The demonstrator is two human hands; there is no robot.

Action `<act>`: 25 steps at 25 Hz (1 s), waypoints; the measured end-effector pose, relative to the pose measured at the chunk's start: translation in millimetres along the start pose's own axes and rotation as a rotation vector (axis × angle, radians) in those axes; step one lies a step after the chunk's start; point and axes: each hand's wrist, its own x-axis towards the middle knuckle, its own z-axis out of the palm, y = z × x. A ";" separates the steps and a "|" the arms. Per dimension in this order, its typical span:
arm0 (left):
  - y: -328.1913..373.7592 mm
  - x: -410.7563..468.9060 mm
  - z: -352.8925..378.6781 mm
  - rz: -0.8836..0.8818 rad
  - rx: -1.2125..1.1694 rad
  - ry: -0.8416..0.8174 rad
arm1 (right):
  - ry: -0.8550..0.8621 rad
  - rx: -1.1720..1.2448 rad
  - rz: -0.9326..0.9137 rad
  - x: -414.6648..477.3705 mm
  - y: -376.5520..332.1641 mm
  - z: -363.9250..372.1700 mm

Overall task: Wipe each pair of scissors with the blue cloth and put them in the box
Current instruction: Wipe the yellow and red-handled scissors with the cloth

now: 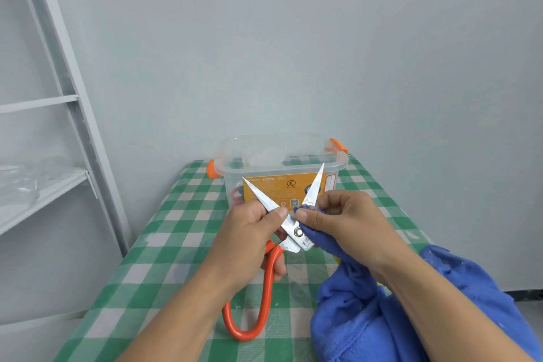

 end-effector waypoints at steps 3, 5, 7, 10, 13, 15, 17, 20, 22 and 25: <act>0.7 0.1 2.4 0.010 0.012 0.004 | 0.077 -0.065 -0.062 0.9 -2.5 4.5; -0.2 -0.7 5.1 0.010 0.001 0.005 | 0.154 -0.083 -0.079 1.0 -3.8 7.3; -0.9 -1.5 6.3 0.012 -0.001 0.004 | 0.185 -0.070 -0.067 2.3 -6.0 7.1; -1.8 -1.7 5.3 0.017 -0.008 0.004 | 0.139 -0.014 -0.041 2.6 -8.5 3.7; -2.4 -0.5 5.1 0.006 -0.017 0.001 | 0.039 0.007 -0.002 -0.2 -4.8 -4.3; -3.3 -0.3 5.2 0.002 -0.012 -0.001 | -0.023 -0.019 -0.001 -0.7 -3.6 -8.4; -3.7 -0.6 4.6 0.007 -0.009 -0.001 | -0.035 0.011 0.021 0.7 -5.1 -10.6; -3.8 0.1 4.1 0.019 0.003 0.003 | 0.007 0.035 0.026 0.7 -8.5 -9.2; -3.8 0.5 5.6 0.018 0.007 0.004 | 0.054 0.006 -0.001 -0.8 -8.5 -7.0; -5.0 0.1 8.7 -0.002 -0.005 -0.002 | 0.131 -0.060 -0.042 0.7 -8.1 -3.3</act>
